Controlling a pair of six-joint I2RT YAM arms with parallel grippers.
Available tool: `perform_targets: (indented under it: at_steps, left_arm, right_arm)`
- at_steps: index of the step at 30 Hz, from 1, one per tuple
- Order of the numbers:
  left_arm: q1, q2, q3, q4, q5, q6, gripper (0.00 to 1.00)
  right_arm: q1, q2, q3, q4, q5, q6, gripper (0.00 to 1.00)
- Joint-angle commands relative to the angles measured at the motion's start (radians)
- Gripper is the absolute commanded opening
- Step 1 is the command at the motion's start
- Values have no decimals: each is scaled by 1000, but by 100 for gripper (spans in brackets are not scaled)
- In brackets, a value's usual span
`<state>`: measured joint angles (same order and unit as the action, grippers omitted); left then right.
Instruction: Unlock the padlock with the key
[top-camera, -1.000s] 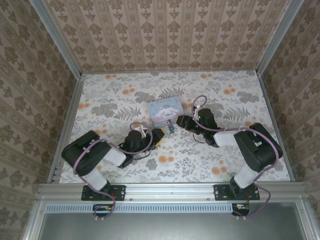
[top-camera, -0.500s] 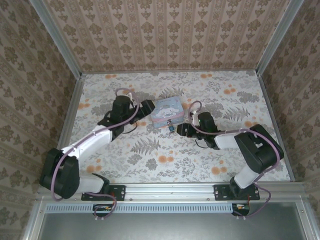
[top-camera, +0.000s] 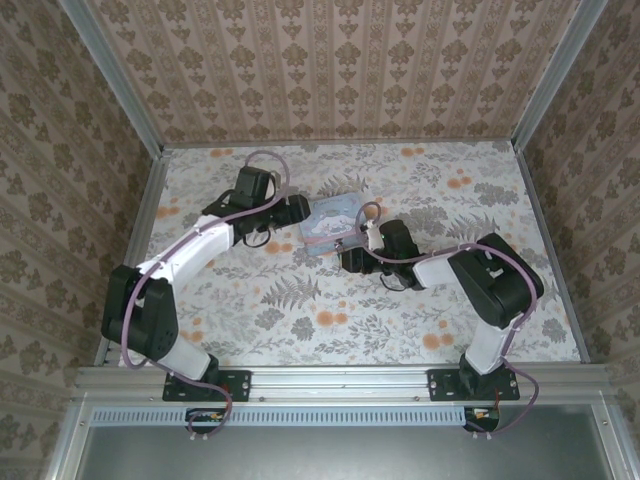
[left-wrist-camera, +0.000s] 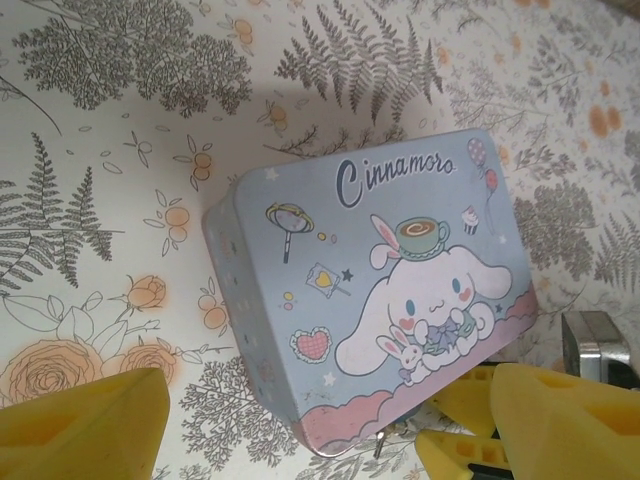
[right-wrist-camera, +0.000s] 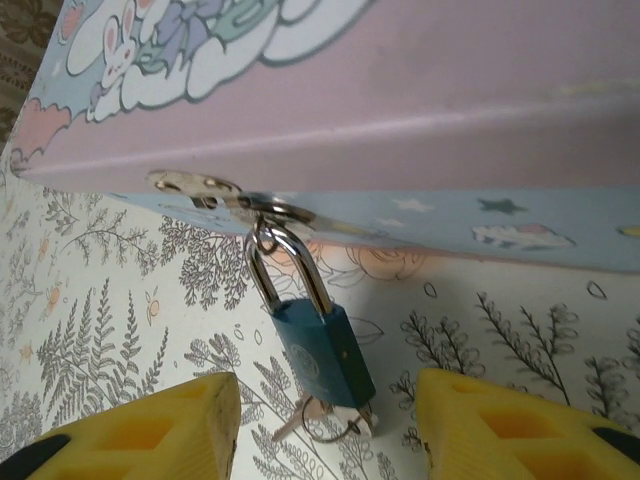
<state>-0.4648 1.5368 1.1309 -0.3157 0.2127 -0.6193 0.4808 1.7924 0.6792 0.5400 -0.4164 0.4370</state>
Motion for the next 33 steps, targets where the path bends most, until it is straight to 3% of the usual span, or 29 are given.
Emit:
perform_targets:
  at_steps: [1,8,16,25,28,33]
  left_arm:
    - [2,20,38,-40,5,36,85]
    - [2,34,52,-40,10,38,85]
    - [29,42,47,-39,13,34,85]
    - [28,43,51,-52,17,57,85]
    - [14,45,69,-94,-19,102,85]
    - [-93,89,159,-218,-183,211,85]
  right_arm:
    - [12,35,29,-40,2,-59,51]
    - [19,63,34,-24,5,-57,47]
    - [24,80,42,0,15,-31,33]
    - [23,75,34,23,25,8,8]
    - [23,59,21,25,37,28,0]
    - [21,38,-11,31,83,87,0]
